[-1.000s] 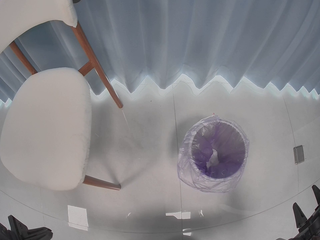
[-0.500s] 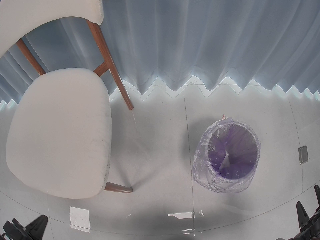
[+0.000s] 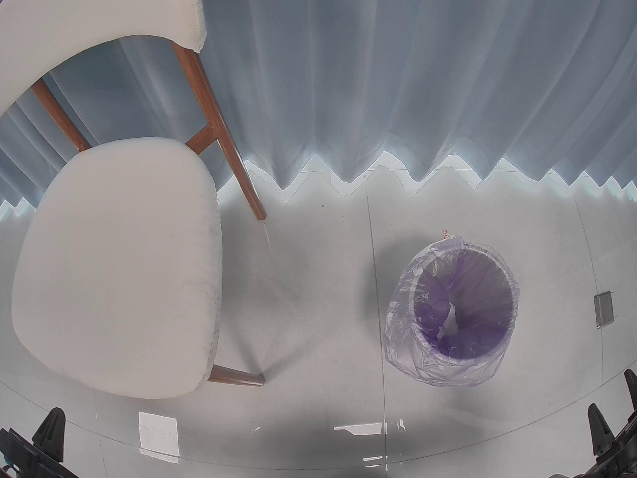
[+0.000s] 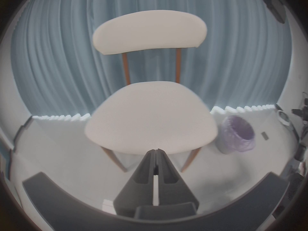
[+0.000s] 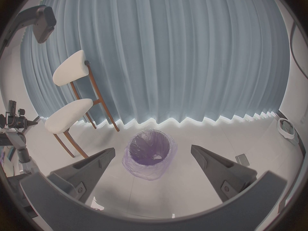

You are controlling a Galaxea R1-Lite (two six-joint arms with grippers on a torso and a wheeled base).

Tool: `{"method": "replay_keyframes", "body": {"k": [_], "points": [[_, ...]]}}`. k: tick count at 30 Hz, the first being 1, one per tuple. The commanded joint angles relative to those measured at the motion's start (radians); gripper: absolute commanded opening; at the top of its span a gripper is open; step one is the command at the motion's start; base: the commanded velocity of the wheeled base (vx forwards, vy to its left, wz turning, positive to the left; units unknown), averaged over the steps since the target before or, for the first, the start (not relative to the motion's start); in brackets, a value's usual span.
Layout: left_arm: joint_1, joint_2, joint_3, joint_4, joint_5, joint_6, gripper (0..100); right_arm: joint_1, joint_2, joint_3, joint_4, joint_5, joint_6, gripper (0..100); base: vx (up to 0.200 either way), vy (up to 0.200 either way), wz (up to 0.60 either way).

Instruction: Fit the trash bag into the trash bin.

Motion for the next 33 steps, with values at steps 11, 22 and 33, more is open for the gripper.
{"method": "replay_keyframes", "body": {"k": [11, 22, 33], "points": [[0.001, 0.006, 0.018, -0.005, 0.209, -0.055, 0, 0.002, -0.011, 0.016, 0.000, -0.020, 0.032, 100, 0.000, 0.000, 0.00], [-0.011, 0.006, 0.018, 0.040, 0.100, 0.024, 0, 0.002, -0.011, 0.016, 0.000, -0.021, 0.034, 100, 0.000, 0.000, 0.00], [-0.016, 0.006, 0.018, 0.048, 0.131, -0.012, 0, 0.002, -0.011, 0.016, 0.000, -0.030, 0.034, 100, 0.000, 0.000, 0.00]]}}
